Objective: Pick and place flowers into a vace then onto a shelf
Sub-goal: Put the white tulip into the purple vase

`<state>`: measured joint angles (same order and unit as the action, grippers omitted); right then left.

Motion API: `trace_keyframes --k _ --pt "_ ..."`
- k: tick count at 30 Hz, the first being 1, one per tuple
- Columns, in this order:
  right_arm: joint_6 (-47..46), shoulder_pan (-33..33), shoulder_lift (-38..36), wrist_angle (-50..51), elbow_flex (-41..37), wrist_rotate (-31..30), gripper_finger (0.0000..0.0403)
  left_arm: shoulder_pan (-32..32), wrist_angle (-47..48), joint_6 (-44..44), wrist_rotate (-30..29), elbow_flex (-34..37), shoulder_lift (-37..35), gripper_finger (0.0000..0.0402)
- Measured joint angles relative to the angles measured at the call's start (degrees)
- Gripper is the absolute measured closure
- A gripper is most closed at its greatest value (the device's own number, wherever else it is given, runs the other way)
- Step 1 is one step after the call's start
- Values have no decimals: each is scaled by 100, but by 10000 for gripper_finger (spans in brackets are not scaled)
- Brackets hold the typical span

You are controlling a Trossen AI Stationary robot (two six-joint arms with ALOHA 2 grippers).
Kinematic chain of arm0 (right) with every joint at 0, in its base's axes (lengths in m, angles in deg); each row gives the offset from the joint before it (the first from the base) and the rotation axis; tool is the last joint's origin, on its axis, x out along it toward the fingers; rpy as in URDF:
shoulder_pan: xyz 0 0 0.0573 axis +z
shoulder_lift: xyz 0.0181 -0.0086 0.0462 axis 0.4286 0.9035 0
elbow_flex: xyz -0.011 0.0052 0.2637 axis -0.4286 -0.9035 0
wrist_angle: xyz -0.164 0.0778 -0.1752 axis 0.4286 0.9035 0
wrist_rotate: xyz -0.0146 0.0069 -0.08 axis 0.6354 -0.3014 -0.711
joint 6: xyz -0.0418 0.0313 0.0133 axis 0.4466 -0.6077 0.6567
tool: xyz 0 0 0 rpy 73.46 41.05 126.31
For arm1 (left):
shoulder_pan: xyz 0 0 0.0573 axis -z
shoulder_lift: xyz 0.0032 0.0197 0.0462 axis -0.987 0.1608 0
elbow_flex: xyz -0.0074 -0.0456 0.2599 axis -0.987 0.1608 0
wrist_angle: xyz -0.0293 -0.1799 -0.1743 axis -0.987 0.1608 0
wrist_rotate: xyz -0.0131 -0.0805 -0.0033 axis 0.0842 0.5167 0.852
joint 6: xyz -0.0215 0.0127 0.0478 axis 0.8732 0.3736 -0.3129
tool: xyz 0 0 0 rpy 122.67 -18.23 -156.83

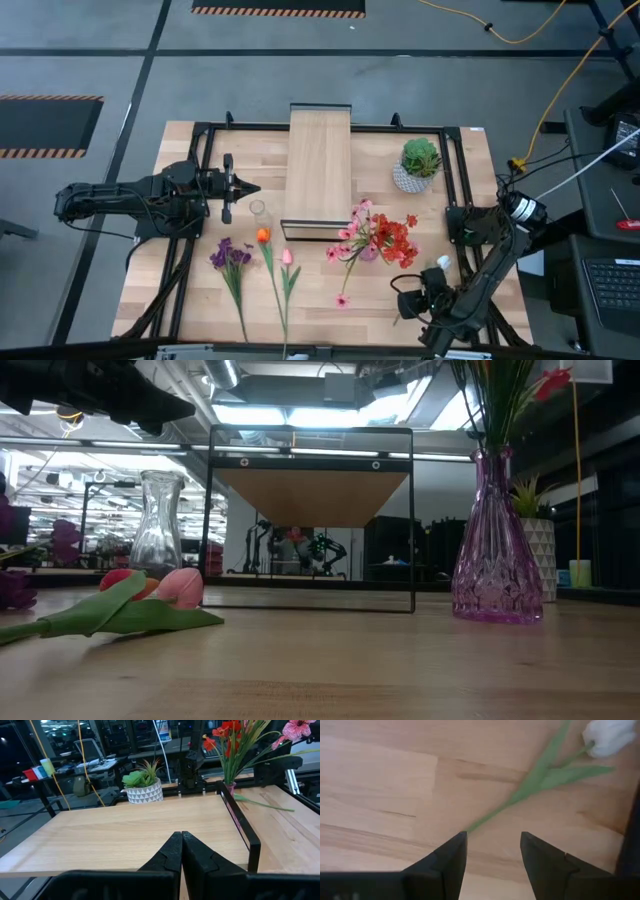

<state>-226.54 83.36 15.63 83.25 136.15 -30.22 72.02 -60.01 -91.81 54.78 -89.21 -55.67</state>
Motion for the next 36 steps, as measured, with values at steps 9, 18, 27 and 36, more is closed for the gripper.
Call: trace_keyframes --k 9,18,27,36 --pt "-103 -243 237 78 -3 138 216 0 0 0 0 0 0 398" --pt "-87 -404 685 -9 -8 142 216 2 0 0 0 -2 0 398" --pt "-128 -342 852 -33 -10 524 216 0 0 2 0 -2 0 398" --pt "-116 -399 1105 29 -10 289 216 2 0 2 0 0 0 398"
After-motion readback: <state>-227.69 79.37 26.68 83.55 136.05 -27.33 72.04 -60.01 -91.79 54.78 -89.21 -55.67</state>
